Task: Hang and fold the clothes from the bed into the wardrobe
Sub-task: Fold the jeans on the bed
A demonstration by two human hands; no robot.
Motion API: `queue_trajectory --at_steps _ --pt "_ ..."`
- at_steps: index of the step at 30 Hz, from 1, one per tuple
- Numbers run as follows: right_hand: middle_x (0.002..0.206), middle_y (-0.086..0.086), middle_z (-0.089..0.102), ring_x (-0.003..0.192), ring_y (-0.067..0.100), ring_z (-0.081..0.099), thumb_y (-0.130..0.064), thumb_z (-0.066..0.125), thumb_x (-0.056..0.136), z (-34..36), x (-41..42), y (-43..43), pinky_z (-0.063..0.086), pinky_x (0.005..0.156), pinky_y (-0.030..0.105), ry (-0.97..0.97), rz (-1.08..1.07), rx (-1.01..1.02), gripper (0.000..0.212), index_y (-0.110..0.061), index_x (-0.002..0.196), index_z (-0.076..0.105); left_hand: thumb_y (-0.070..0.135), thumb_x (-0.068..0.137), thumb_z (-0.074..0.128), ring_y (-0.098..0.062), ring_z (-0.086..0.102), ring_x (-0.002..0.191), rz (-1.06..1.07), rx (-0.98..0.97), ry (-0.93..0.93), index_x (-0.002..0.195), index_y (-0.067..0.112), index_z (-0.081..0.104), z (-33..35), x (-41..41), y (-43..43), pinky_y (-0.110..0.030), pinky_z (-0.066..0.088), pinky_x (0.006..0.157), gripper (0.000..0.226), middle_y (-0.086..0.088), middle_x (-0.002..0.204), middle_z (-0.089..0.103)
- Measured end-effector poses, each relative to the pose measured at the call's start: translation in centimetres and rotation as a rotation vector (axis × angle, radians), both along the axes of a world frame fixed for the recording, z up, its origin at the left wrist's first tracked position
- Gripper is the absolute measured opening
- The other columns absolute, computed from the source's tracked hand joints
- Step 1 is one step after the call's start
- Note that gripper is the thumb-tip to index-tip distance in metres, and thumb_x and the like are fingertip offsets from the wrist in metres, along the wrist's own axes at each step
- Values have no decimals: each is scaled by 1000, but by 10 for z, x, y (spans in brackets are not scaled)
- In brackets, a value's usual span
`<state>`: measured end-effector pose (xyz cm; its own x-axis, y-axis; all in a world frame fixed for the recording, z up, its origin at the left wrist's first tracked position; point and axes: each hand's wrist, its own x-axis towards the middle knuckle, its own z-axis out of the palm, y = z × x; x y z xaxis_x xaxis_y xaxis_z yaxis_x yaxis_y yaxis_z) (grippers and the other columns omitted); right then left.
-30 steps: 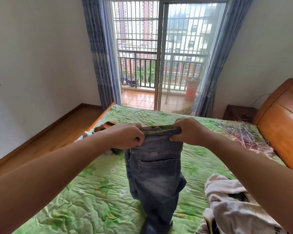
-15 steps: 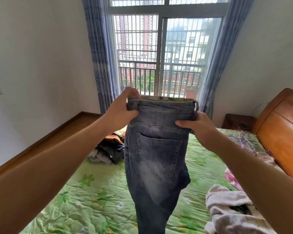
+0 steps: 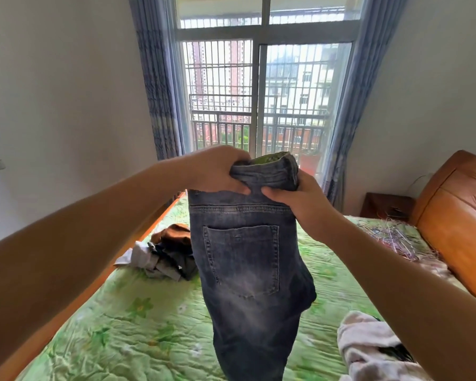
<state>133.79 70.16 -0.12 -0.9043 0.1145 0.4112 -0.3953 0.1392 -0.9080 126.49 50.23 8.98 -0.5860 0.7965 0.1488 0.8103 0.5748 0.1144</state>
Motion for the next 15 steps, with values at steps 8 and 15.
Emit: queue_trajectory --at_steps 8,15 --pt "93 -8 77 89 13 72 -17 83 68 -91 10 53 60 77 32 -468 -4 638 26 -32 88 74 47 81 79 -12 55 83 -81 143 173 102 18 63 28 -4 -4 -27 37 69 40 11 89 60" --pt "99 4 67 90 27 66 -26 70 90 -121 8 55 57 65 42 -572 -265 278 21 -25 107 57 50 79 80 -13 55 84 -9 162 183 95 24 60 54 -12 -12 -33 38 73 37 12 87 57"
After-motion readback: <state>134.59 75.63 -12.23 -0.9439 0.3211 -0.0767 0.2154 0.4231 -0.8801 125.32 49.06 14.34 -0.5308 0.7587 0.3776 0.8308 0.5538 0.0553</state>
